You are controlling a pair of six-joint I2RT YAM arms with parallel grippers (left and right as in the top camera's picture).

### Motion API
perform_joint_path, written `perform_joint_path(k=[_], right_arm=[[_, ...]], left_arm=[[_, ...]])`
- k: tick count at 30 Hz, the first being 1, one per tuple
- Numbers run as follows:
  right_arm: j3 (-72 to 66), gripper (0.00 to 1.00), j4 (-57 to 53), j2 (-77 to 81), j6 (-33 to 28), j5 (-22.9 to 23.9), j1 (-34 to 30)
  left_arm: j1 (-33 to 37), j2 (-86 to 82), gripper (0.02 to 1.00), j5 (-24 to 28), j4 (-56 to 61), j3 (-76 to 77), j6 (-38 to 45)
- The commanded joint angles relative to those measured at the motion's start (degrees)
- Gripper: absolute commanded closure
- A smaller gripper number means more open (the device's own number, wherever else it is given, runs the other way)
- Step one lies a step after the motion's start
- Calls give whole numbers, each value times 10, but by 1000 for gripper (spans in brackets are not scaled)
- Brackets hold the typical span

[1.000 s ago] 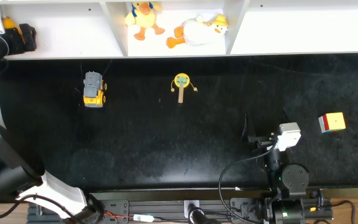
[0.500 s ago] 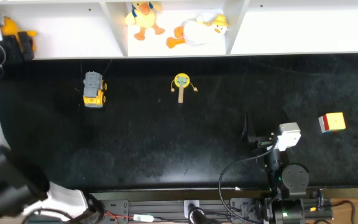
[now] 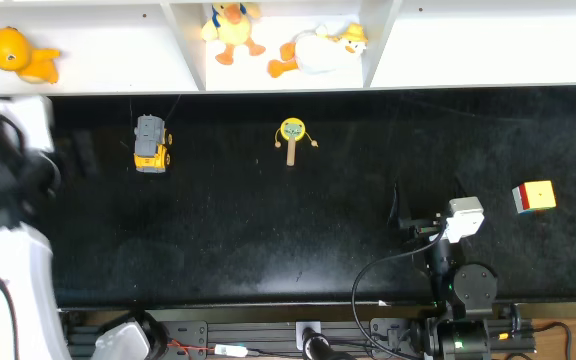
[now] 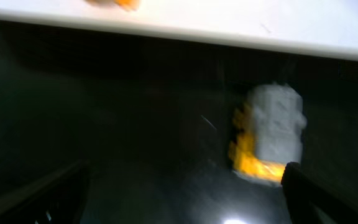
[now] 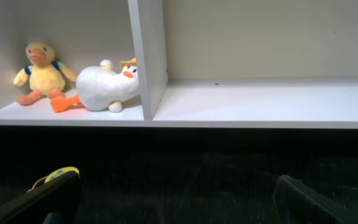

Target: Store Toys

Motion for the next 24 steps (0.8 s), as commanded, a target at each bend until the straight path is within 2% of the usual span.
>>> perform_joint_path(k=[1,5,9,16,24], right_arm=[[-8,5,3,-5,1,-3,2],[-8,5,3,-5,0,-3,2],[-8,7,3,-5,1,-3,2],[-8,3,3,-5,0,-3,2],[-8,5,3,-5,1,-3,2]], left_arm=[[-58,-61,20,4,9,-79,-64],[-119,-56,20,0,38,-112,-114],[-154,-18,20,-35,75,-114,-134],[-168,80,20,-35,166,-113,-127],[-168,155,20,-39,195,-113,-122]])
